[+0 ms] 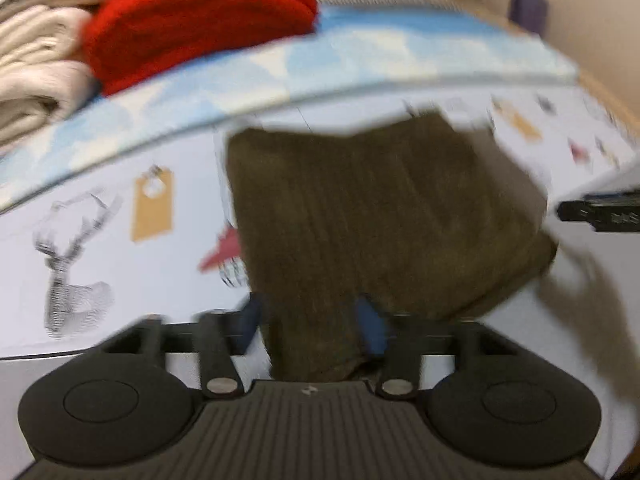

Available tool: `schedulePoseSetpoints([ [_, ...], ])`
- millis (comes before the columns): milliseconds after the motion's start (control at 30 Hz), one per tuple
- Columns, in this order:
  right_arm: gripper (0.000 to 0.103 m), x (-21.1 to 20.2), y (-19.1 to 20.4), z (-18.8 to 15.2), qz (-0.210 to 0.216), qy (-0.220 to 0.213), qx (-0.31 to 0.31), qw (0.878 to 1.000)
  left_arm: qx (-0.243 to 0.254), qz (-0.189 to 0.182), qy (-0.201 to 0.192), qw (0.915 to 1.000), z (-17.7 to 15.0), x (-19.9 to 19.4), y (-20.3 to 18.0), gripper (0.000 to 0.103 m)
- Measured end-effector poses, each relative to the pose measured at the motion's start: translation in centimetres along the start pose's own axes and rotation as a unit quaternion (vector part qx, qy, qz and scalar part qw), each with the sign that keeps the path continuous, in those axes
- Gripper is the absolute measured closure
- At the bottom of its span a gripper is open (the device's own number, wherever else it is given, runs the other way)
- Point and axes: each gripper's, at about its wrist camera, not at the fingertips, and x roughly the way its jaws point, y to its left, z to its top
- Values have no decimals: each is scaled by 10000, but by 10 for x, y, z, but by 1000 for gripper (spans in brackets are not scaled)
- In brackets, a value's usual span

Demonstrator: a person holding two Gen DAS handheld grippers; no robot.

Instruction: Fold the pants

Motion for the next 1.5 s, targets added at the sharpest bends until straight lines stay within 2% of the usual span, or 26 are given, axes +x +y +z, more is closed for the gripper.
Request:
schedulePoseSetpoints([
  [67, 42, -29, -4, 5, -7, -353, 290, 9990, -77, 133, -334, 9993, 4, -29, -4, 33],
  [100, 38, -43, -5, 5, -18, -463, 433, 9980, -115, 151, -492, 9986, 5, -44, -6, 24],
  [133, 32, -54, -4, 5, -38, -550, 533, 9971, -150, 198, -595, 9979, 10, -51, -9, 20],
  [167, 27, -69, -2, 3, -53, -647, 588, 9962, -199, 278, -689, 9970, 11, -66, -13, 20],
  [267, 23, -114, 10, -7, -57, -919, 447, 9948, -442, 522, -1004, 9926, 7, -119, -25, 19],
  [300, 20, -130, 13, -13, -93, -1020, 388, 9940, -477, 576, -1068, 9915, 4, -135, -29, 18],
  [367, 4, -156, 21, -24, -261, -1237, 294, 9915, -712, 598, -1093, 9896, -10, -162, -36, 12],
  [400, 2, -168, 26, -32, -355, -1315, 222, 9904, -840, 542, -1030, 9896, -17, -170, -37, 0],
  [433, 1, -175, 31, -40, -418, -1359, 142, 9897, -959, 446, -927, 9901, -28, -175, -41, 0],
  [533, 1, -182, 39, -65, -307, -1241, 54, 9918, -1042, 463, -629, 9915, -60, -170, -52, 0],
  [600, 2, -176, 47, -73, -353, -857, 45, 9957, -1114, 545, -83, 9922, -69, -153, -56, 1],
  [633, 3, -176, 51, -73, -411, -849, -10, 9955, -1242, 427, -2, 9913, -68, -149, -55, 1],
  [667, 3, -178, 56, -73, -448, -928, -117, 9946, -1270, 348, -13, 9913, -66, -148, -56, 1],
  [767, 3, -174, 64, -73, -515, -872, -317, 9944, -1002, 574, -90, 9933, -62, -144, -62, 1],
  [1067, 3, -166, 67, -69, -413, -703, -56, 9967, -938, 540, -107, 9941, -62, -132, -63, 1],
  [1300, 3, -161, 68, -68, -422, -629, -41, 9971, -1114, 488, -65, 9926, -60, -129, -57, 1],
  [1500, 3, -161, 67, -68, -412, -611, -57, 9973, -1067, 488, -88, 9931, -61, -130, -58, 1],
])
